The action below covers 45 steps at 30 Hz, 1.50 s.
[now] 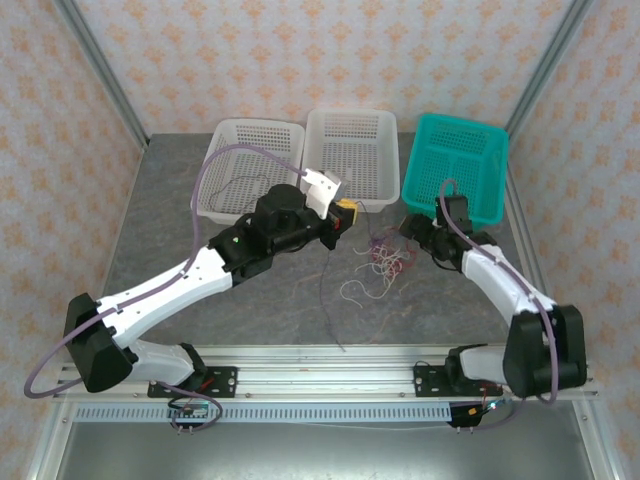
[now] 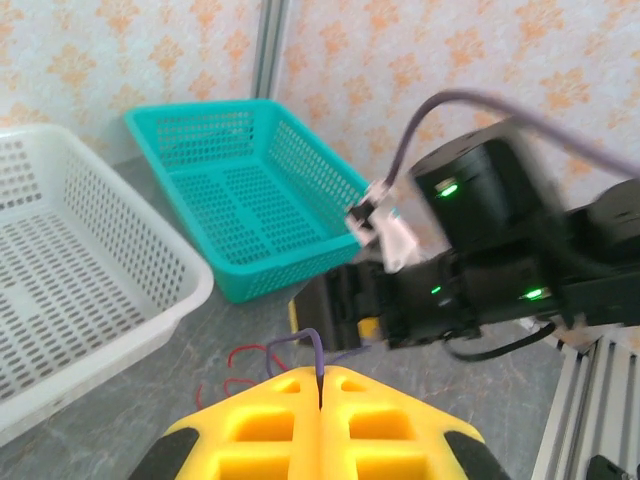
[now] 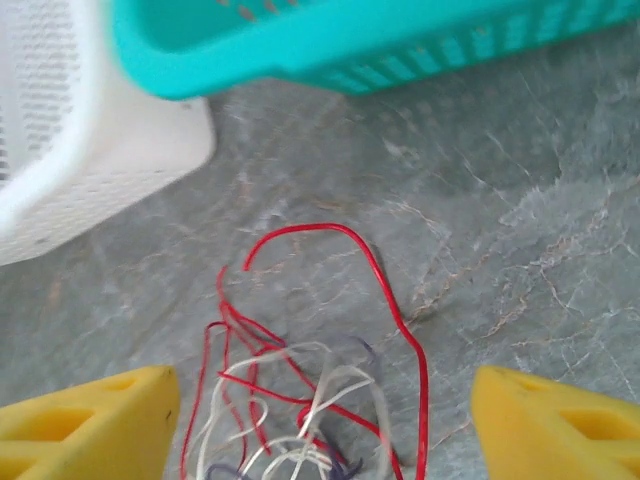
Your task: Untangle the cables
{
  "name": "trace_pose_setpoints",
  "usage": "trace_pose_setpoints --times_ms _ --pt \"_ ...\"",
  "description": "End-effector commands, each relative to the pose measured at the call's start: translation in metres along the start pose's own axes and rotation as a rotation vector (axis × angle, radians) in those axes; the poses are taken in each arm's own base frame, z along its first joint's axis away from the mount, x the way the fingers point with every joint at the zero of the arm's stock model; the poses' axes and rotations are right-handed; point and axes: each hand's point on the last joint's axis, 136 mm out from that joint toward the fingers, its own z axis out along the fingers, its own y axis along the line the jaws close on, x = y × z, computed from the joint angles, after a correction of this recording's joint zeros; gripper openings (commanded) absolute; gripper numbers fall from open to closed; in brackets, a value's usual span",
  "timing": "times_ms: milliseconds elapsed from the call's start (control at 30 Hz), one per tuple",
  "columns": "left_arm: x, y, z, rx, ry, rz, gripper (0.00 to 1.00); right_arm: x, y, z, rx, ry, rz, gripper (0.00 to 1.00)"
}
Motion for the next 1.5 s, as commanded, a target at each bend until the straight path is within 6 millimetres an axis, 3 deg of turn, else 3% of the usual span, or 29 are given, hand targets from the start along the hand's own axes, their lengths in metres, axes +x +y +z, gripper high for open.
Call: trace_pose_setpoints --times_ms 0,133,233,300,400,500,567,700,833,967,1067,1133,1267,1367,1467 --pt "0.008 0.013 -0.004 -0.064 0.058 0.014 0.00 -0.028 0.037 -0.059 -0.144 -0.181 -0.266 0.78" --pt "0.004 0.014 -0.006 -0.070 0.049 0.013 0.00 -0.015 0.076 -0.090 -0.355 -0.317 -0.454 0.77" --pt "0.005 0.014 -0.006 -0.070 0.049 0.008 0.00 0.024 0.115 -0.093 -0.538 -0.336 -0.694 0.76" --pt "0.004 0.012 -0.007 -0.060 0.050 0.006 0.00 0.047 0.129 -0.083 -0.538 -0.358 -0.854 0.79" --pt "0.002 0.009 -0.009 -0.046 0.052 0.004 0.00 0.055 0.146 -0.064 -0.519 -0.388 -0.940 0.82" --pt "0.000 0.006 -0.014 -0.035 0.044 0.001 0.00 0.041 0.160 -0.037 -0.470 -0.464 -0.920 0.82" --pt "-0.003 0.005 -0.018 -0.034 0.033 -0.001 0.00 0.028 0.159 -0.013 -0.370 -0.483 -0.903 0.75" --pt "-0.020 0.011 -0.042 -0.073 -0.025 -0.019 0.00 0.003 0.129 0.032 -0.085 -0.487 -0.790 0.41" --pt "-0.048 0.045 -0.089 -0.190 -0.117 -0.111 0.00 0.006 0.086 0.061 0.092 -0.405 -0.576 0.24" --pt "-0.060 0.095 -0.141 -0.350 -0.196 -0.236 0.00 0.015 0.031 0.074 0.217 -0.299 -0.282 0.27" --pt "-0.062 0.123 -0.173 -0.448 -0.242 -0.303 0.00 0.021 0.004 0.075 0.245 -0.278 -0.147 0.29" --pt "-0.062 0.136 -0.189 -0.499 -0.264 -0.328 0.00 0.023 -0.010 0.073 0.270 -0.279 -0.097 0.29" --pt "-0.056 0.159 -0.209 -0.587 -0.282 -0.391 0.00 0.024 -0.041 0.071 0.341 -0.266 0.041 0.18" --pt "-0.047 0.178 -0.223 -0.666 -0.287 -0.446 0.00 0.027 -0.079 0.064 0.425 -0.269 0.228 0.20" --pt "-0.037 0.198 -0.245 -0.754 -0.313 -0.511 0.00 0.026 -0.100 0.054 0.449 -0.289 0.340 0.22"
